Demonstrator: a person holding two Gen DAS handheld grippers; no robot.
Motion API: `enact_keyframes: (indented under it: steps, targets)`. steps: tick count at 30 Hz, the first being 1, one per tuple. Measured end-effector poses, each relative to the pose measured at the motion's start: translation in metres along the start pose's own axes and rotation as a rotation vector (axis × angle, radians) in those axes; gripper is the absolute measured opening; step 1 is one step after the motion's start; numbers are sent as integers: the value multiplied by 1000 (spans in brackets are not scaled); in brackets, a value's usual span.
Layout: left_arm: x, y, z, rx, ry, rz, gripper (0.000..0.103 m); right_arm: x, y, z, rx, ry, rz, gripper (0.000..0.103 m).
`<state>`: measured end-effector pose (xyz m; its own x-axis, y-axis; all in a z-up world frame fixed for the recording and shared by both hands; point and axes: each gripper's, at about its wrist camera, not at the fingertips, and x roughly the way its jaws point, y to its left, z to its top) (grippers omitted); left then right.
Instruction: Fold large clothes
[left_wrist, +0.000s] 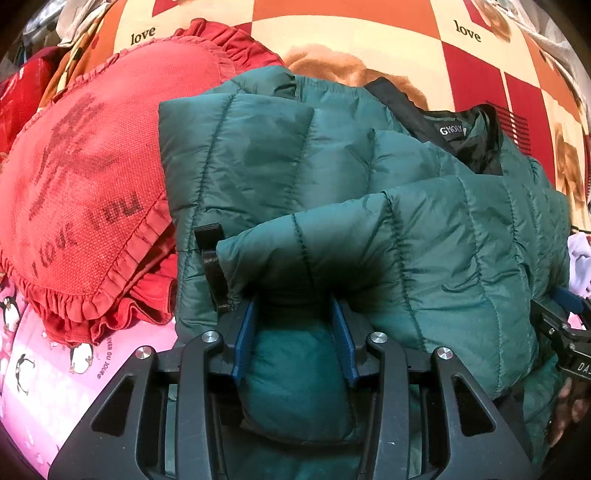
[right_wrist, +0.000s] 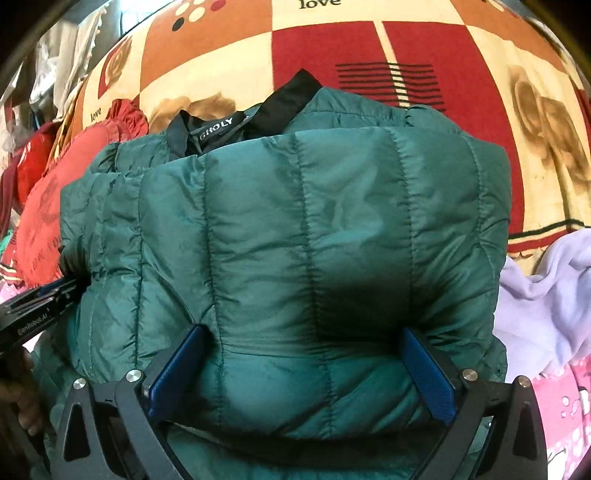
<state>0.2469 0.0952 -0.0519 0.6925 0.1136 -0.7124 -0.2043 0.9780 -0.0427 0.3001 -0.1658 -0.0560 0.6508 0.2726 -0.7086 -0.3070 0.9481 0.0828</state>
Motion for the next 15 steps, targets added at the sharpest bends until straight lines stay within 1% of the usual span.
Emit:
enact_keyframes:
  steps: [2,4,6,7,8,10,11,13,14,15]
  targets:
    - [1,0,1,0,1,-1,39,-5,-7,-4,-2,-1,-2,103]
    - [1,-1,1,2,0,0,39,-8,-5,-2,3,-4,-4,103]
    - [1,-1,1,2,1,1,39,-22,-3,2,6,-43,-38,102]
    - [1,-1,1,2,1,1,39,-33,2,6,2,-82,-56,102]
    - [2,-2,2,4,1,3,39,-42,10,10,-8,-120,-42,102]
    - [2,-3,1,8,0,6,39,-50,25,14,-30,-146,-2,102]
    - [2,-3,2,8,-1,6,39,-49,30,15,-37,-139,10,102]
    - [2,-3,1,8,-1,5,39,-39,44,12,-69,-93,48,102]
    - [2,-3,1,8,-1,5,39,-27,51,9,-103,-52,42,103]
    - [3,-4,1,9,0,6,39,-14,55,5,-132,-3,15,103]
